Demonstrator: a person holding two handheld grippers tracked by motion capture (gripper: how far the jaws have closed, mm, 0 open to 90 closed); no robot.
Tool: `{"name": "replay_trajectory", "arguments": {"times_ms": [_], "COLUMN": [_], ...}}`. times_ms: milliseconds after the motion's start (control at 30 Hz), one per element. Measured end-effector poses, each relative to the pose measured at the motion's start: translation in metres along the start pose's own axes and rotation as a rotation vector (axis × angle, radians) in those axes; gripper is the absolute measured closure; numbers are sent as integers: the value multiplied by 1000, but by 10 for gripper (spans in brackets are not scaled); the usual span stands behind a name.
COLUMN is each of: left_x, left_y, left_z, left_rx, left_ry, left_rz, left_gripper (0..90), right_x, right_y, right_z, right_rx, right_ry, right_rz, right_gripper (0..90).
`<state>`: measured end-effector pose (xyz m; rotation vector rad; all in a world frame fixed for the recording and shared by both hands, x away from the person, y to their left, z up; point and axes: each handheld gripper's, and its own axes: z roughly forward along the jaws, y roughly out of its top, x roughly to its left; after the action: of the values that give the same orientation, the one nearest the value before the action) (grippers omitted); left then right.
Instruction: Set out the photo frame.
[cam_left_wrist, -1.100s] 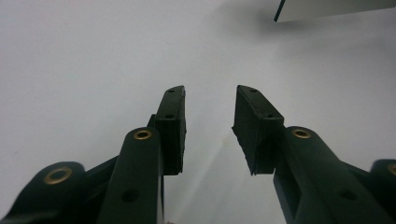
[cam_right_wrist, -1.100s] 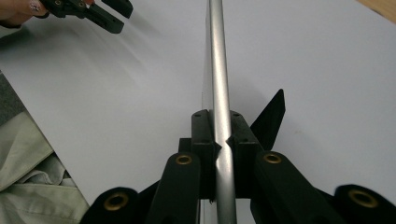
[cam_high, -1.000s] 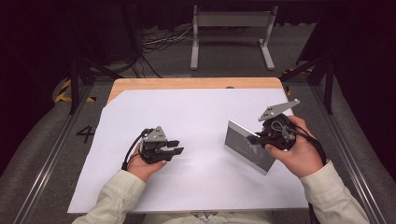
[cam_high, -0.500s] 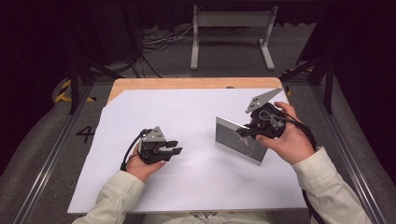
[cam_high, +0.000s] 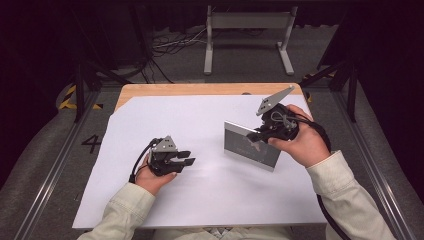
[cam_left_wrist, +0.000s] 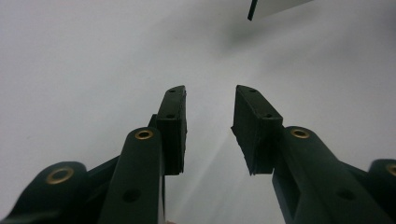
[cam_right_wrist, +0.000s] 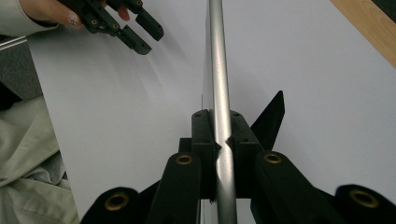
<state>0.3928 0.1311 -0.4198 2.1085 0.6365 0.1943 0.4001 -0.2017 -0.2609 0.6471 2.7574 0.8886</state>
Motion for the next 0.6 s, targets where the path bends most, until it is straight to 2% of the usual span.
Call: {"name": "replay_trajectory", "arguments": {"times_ms": [67, 233, 333, 500, 600], "left_x": [0, 0, 0, 0, 0], "left_y": [0, 0, 0, 0, -1], "left_z": [0, 1, 1, 0, 0], "left_rx": [5, 5, 5, 5, 4], "left_ry": [-1, -1, -1, -3, -2], "left_rz": [2, 0, 1, 2, 0], "left_gripper": [651, 651, 651, 650, 650], "right_x": [-2, -2, -4, -8, -11], "right_y": [2, 7, 9, 11, 13], "right_z": [4, 10, 14, 20, 26], "right_rx": [0, 2, 2, -3, -7], "right_ry": [19, 65, 101, 126, 166], "right_rz": [-39, -85, -98, -118, -142], "right_gripper": [840, 840, 840, 840, 840]}}
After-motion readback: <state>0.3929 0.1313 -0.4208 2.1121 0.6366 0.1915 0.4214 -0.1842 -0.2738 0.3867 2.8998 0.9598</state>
